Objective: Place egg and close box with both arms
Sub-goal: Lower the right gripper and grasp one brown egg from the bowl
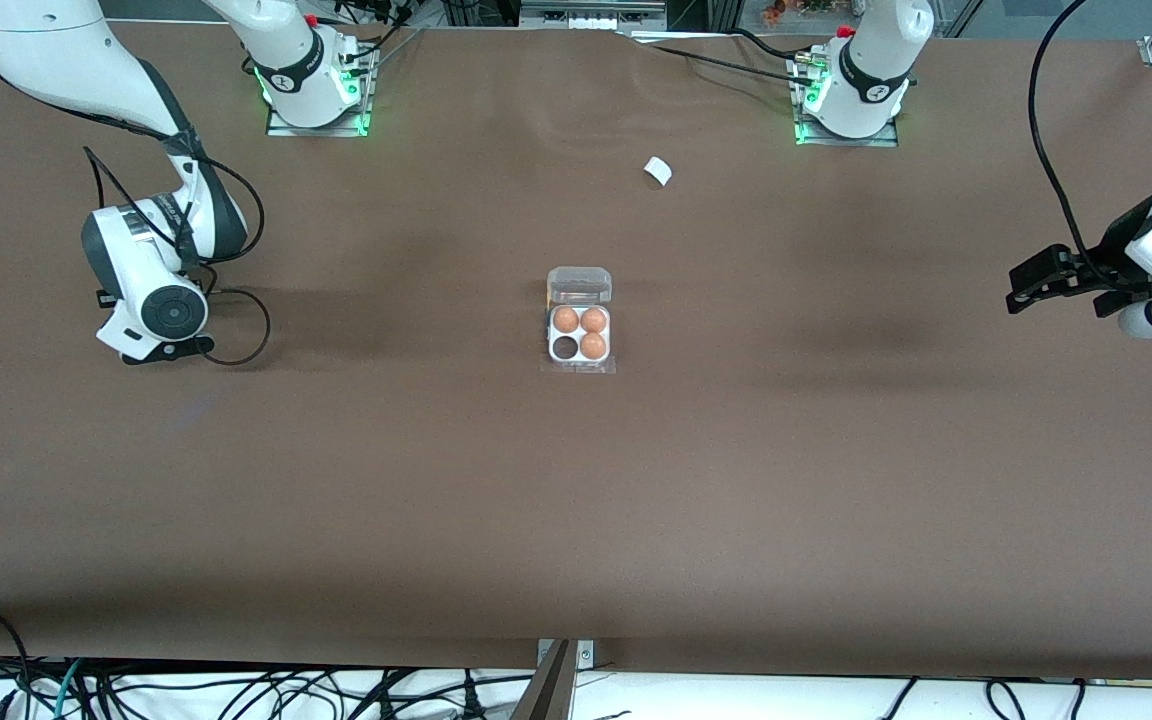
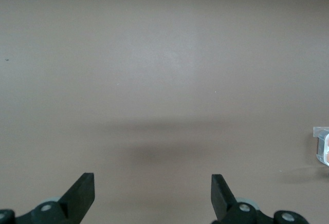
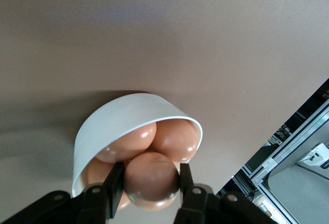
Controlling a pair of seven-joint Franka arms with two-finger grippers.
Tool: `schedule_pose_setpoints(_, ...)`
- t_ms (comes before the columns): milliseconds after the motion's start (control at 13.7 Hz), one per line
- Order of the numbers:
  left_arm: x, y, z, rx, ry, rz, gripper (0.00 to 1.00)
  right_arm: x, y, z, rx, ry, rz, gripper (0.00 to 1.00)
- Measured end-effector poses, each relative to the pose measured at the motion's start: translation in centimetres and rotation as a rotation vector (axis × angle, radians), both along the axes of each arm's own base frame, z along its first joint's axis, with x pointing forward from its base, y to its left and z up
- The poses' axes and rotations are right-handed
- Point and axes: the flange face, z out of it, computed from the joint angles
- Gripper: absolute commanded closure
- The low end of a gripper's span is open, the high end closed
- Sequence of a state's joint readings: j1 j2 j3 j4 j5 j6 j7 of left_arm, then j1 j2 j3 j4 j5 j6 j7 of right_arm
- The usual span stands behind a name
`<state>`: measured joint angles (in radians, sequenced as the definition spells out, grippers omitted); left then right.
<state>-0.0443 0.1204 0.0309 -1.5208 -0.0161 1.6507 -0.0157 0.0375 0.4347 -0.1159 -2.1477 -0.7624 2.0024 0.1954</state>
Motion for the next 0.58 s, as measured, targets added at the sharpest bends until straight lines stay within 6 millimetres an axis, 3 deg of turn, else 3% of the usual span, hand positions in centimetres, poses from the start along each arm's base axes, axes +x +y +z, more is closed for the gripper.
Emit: schedule_pose_setpoints(584,0.01,0.0,-0.02,0.0,0.0,0.0,0.0,0.02,0.0,0.02,0.0,-0.001,0.0,0.72)
